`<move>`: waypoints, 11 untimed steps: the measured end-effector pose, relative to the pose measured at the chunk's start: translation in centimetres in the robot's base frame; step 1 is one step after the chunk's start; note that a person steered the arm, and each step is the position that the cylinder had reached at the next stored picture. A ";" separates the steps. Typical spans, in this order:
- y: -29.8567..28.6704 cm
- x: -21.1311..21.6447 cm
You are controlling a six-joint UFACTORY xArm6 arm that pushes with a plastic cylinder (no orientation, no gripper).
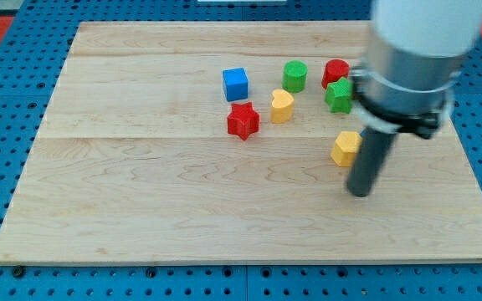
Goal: Move the blue triangle to the green star
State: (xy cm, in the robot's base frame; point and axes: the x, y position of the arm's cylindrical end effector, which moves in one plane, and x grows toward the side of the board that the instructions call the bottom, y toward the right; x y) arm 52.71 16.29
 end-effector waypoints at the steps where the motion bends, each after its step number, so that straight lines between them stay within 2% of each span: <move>1: 0.1 -3.9; 2: -5.5 -6.3; 3: -5.7 -4.7; 4: -3.7 -1.6; 5: 1.4 -2.3; 6: 3.2 -5.0; 7: 2.2 -7.9; 9: -0.9 -9.3; 10: 2.5 -9.9; 11: 2.5 -11.6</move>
